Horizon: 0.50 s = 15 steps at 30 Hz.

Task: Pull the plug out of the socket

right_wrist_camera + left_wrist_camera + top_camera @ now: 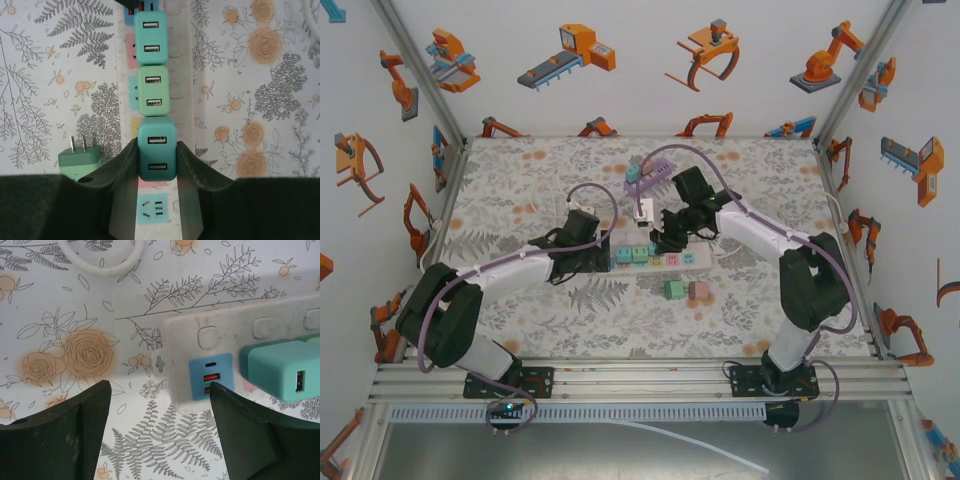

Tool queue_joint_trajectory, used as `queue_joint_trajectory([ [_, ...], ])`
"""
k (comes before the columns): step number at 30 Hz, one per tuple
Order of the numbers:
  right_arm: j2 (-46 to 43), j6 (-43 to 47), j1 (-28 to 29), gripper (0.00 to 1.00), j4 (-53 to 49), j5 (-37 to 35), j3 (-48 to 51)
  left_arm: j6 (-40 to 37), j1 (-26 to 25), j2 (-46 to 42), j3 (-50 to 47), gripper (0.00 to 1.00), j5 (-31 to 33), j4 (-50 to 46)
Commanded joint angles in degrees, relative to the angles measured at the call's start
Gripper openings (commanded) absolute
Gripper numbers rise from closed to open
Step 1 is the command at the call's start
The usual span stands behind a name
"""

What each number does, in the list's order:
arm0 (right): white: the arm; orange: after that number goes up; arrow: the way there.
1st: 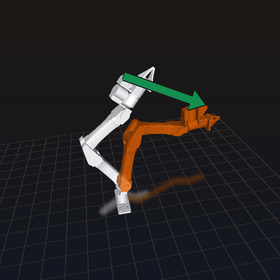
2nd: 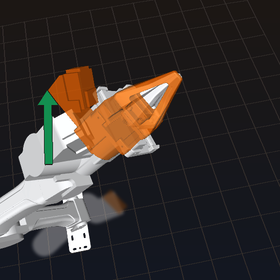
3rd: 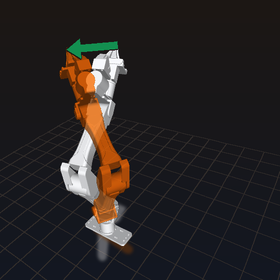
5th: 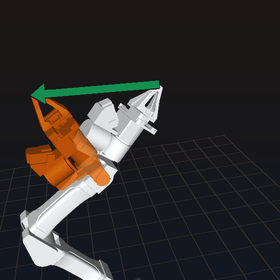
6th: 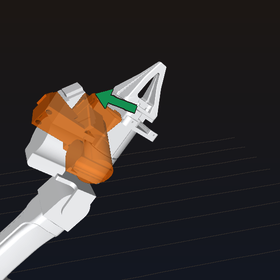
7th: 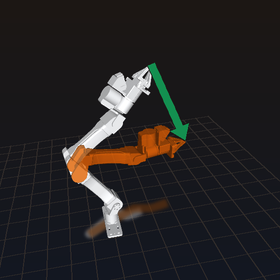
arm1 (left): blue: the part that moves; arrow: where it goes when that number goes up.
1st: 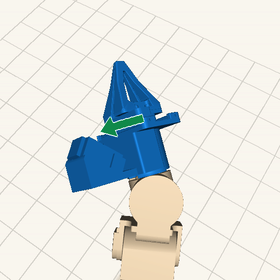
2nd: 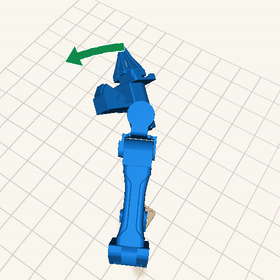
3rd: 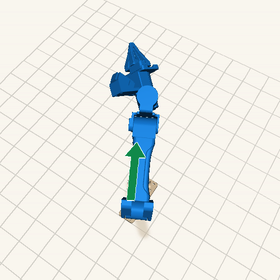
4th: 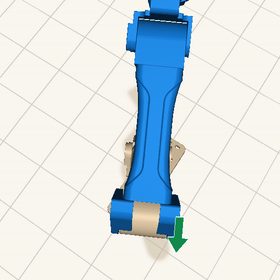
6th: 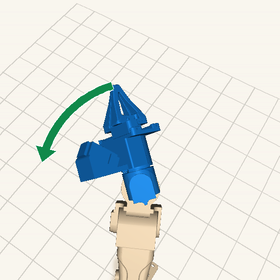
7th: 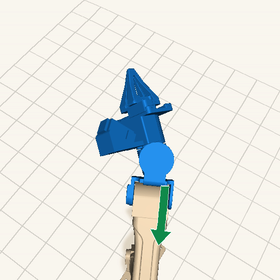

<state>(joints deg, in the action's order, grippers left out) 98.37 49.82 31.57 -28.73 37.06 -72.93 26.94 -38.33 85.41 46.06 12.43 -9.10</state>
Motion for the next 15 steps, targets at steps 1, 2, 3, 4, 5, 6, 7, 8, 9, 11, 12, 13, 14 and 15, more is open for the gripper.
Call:
queue_joint_trajectory([
  [1,-4.86,-6.16,0.05,0.2,2.53,1.18,-0.29,-1.25,-0.52,-3.61,-0.27,0.75,0.41,-3.09],
  [2,-5.94,-8.51,0.0,0.2,3.75,0.96,0.44,-1.51,-0.55,-4.5,-0.26,0.75,0.28,-3.03],
  [3,-7.14,-11.09,0.07,0.2,5.07,0.54,1.22,-1.71,-0.66,-5.54,-0.34,0.75,0.02,-3.09],
  [4,-8.32,-13.56,0.07,0.2,6.37,0.03,2.05,-2.04,-0.74,-6.49,-0.27,0.77,-0.36,-3.24],
  [5,-9.83,-16.67,0.07,0.2,8.08,-0.85,3.18,-2.46,-0.84,-7.69,-0.27,0.78,-1.08,-3.67],
  [6,-11.57,-20.2,0.07,0.2,10.1,-1.78,4.85,-3.06,-1.13,-9.08,-0.27,0.79,-1.78,-3.96],
  [7,-13.2,-23.81,0.07,0.2,12.18,-2.91,6.19,-3.57,-1.5,-10.53,-0.49,0.79,-2.52,-3.92],
  [8,-15.0,-28.11,-0.04,0.2,14.37,-4.3,7.75,-4.31,-1.89,-12.28,-0.85,0.8,-3.49,-3.8],
  [9,-16.97,-32.13,-0.11,0.2,16.02,-5.23,9.11,-5.24,-2.44,-14.13,-1.49,0.8,-4.84,-3.33],
  [11,-20.1,-39.75,-0.44,0.2,18.16,-7.61,11.36,-7.21,-3.32,-17.81,-2.63,0.81,-8.18,-1.94],
  [12,-22.05,-44.37,-0.68,0.2,18.94,-9.62,12.3,-8.01,-3.71,-19.7,-3.18,0.81,-9.68,-1.19],
  [13,-23.17,-48.12,-1.02,0.2,19.24,-11.37,13.14,-8.5,-4.01,-21.14,-3.55,0.81,-10.8,-0.71],
  [14,-24.51,-52.42,-1.6,0.2,19.35,-12.9,14.24,-9.27,-4.34,-22.71,-3.77,0.81,-12.28,-0.41],
  [15,-25.61,-55.76,-2.3,0.2,19.41,-13.44,15.14,-9.93,-4.56,-23.85,-3.85,0.81,-13.59,-0.29],
])
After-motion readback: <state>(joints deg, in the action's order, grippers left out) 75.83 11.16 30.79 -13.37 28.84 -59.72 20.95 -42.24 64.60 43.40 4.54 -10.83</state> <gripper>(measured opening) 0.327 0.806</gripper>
